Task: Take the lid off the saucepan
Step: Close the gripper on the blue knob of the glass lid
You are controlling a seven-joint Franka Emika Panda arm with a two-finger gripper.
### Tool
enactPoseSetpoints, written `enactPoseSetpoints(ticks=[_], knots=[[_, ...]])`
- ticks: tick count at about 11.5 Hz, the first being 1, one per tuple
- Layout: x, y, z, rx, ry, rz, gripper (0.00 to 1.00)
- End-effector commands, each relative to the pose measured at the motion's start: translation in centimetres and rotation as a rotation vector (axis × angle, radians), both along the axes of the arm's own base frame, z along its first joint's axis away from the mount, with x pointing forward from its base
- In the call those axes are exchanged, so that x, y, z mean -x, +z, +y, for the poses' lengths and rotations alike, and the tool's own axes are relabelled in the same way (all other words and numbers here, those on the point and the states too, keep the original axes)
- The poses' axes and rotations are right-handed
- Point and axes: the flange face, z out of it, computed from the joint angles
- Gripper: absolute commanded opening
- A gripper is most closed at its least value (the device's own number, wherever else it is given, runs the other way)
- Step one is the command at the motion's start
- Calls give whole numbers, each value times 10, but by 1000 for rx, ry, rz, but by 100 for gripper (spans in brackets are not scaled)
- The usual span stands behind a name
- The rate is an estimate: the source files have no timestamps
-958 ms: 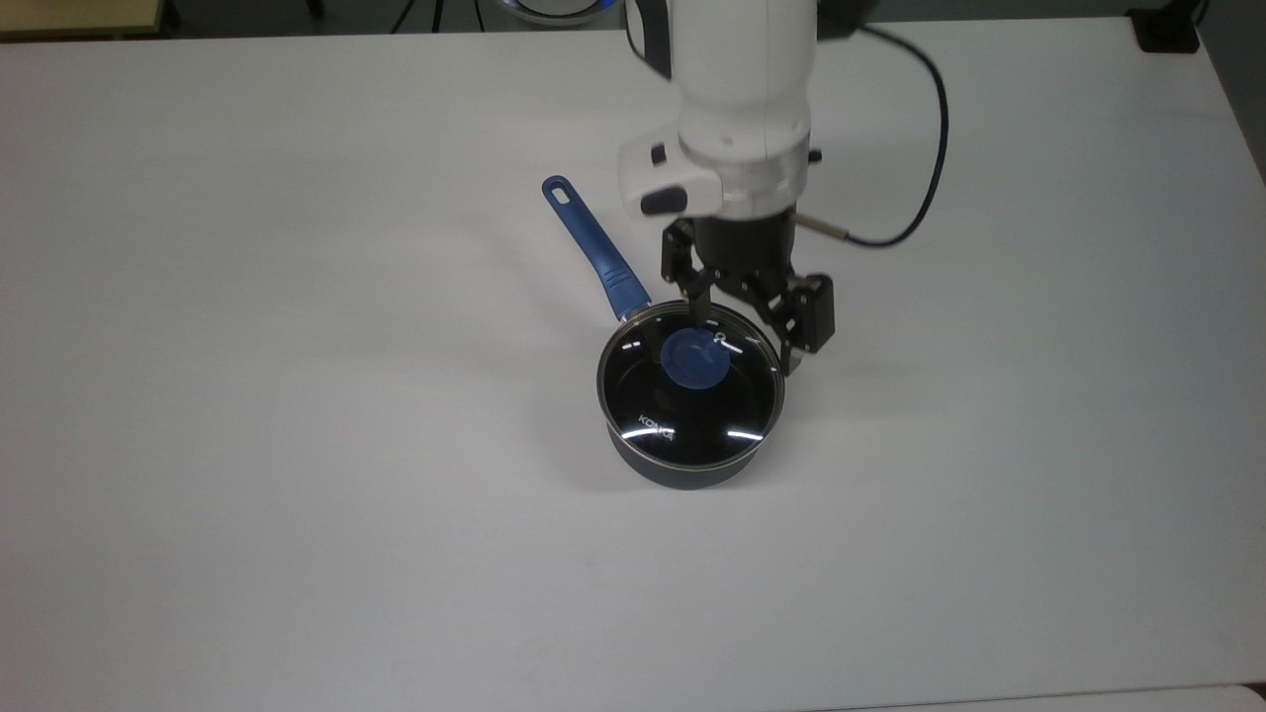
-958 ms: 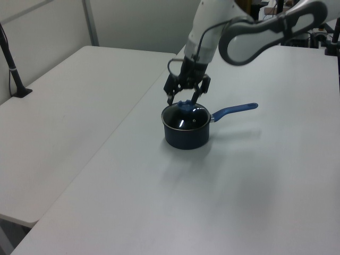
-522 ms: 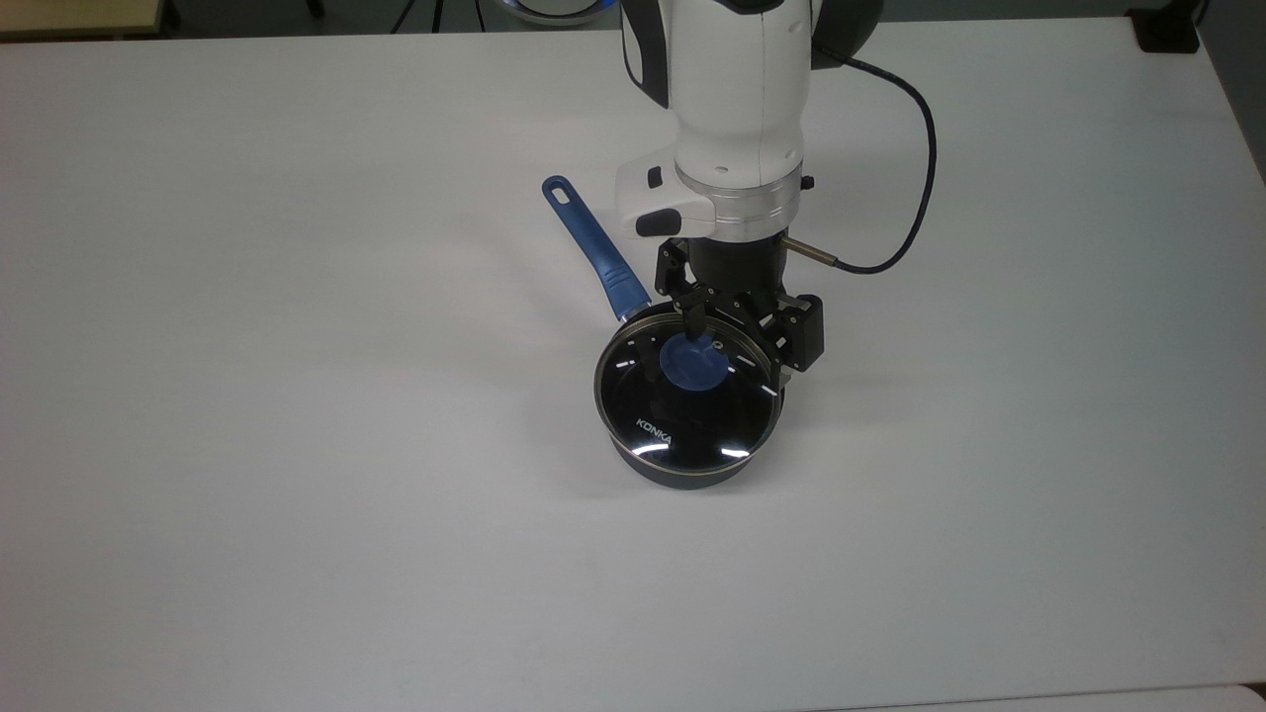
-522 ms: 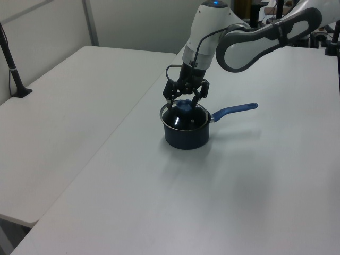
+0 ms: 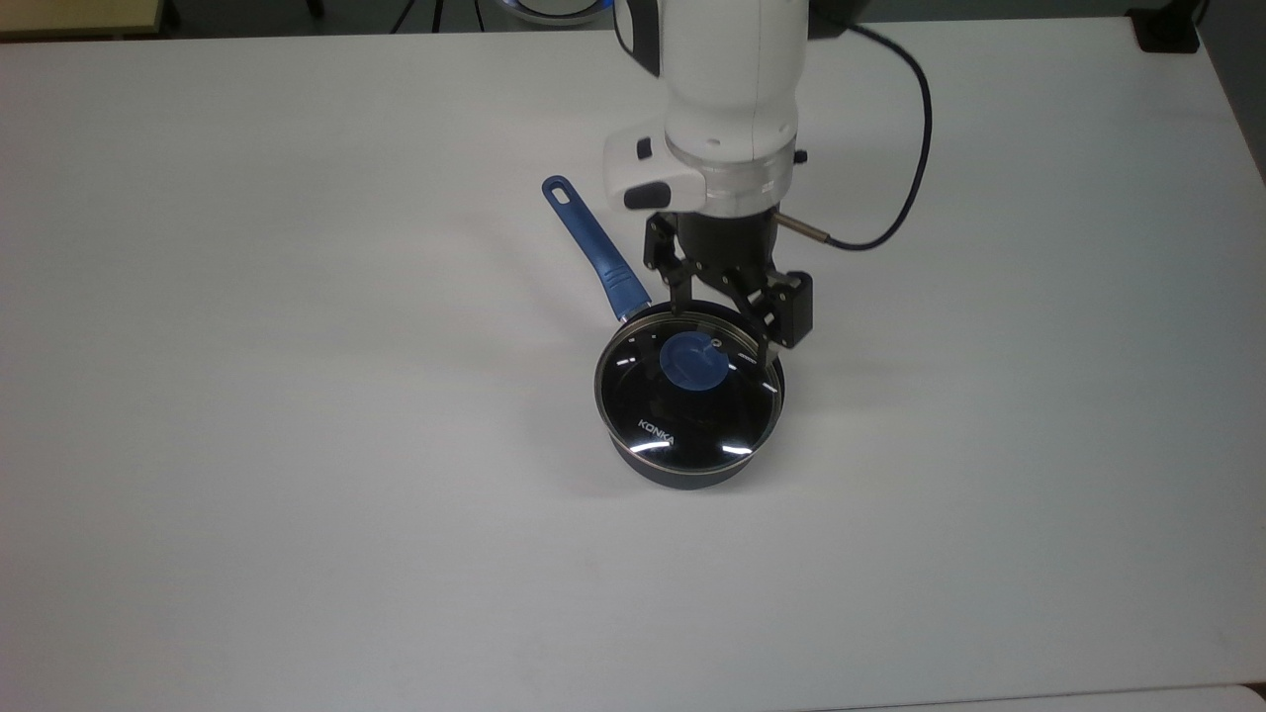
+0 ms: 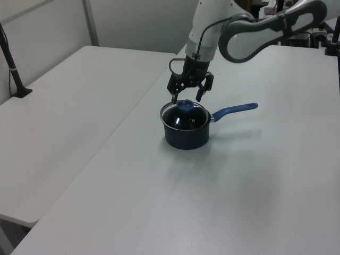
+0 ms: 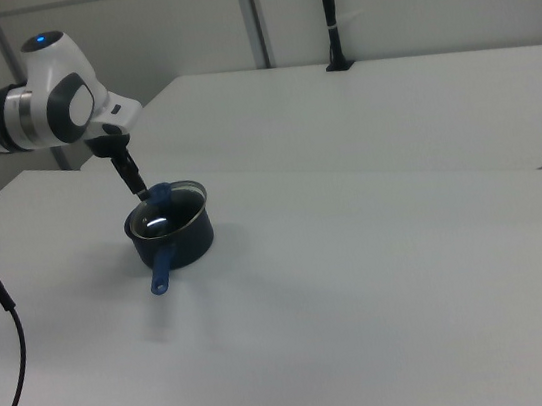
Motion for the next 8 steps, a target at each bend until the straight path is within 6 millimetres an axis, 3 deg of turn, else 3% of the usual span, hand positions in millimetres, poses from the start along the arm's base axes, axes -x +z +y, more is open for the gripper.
enactPoseSetpoints(ticks=[1,8], knots=[[8,-1,-11,43,7,38,100],[-10,-44,-22,64,-46,43,99]])
